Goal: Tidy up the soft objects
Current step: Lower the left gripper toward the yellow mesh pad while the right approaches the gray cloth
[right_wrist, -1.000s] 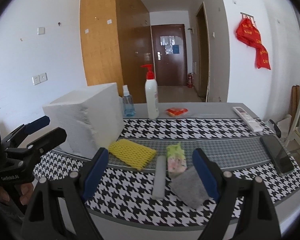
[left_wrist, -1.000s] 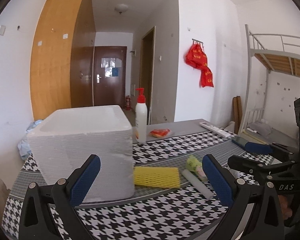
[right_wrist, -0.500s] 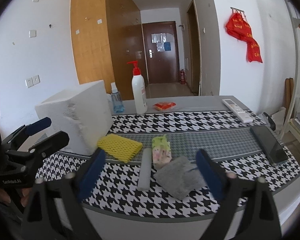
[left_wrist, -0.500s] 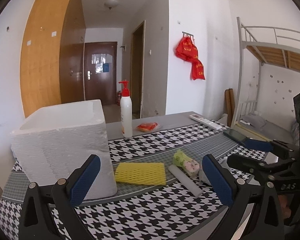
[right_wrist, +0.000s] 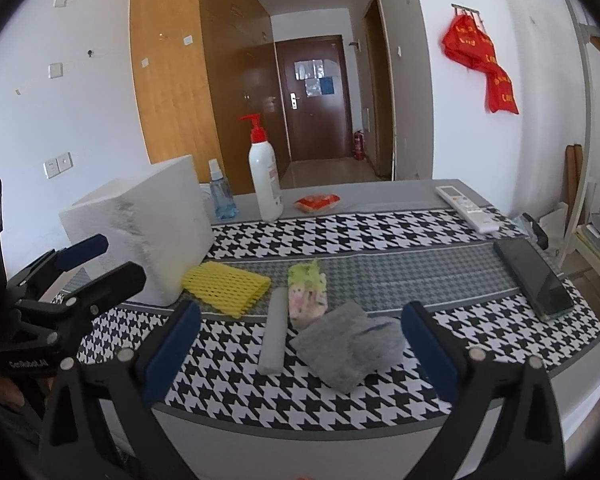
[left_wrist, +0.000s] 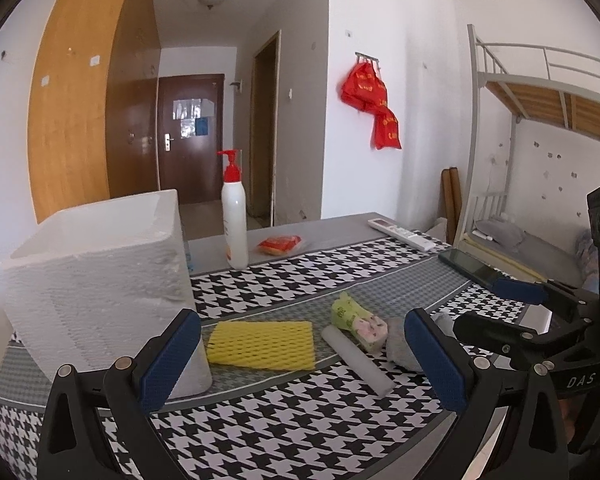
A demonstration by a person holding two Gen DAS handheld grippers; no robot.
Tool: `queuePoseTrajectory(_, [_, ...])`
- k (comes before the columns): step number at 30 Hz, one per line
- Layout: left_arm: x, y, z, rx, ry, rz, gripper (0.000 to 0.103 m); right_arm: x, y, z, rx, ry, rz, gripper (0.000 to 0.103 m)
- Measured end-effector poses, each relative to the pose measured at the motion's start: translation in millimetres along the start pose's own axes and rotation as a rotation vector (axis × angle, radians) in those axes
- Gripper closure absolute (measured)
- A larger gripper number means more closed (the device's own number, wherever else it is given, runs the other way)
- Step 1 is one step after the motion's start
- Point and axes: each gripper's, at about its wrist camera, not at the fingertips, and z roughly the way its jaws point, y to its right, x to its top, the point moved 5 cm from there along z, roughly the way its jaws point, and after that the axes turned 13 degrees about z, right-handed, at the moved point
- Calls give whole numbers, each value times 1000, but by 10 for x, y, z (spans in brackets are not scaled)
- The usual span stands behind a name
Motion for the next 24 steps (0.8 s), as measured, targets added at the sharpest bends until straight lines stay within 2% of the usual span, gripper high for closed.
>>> queuePoseTrajectory(12, [-21, 58, 154, -13, -26, 1, 1, 2, 177, 93, -35, -14, 36, 1])
queuePoseTrajectory(24, [-19, 81, 235, -9, -39, 7, 1, 2, 264, 172, -7, -46, 81, 1])
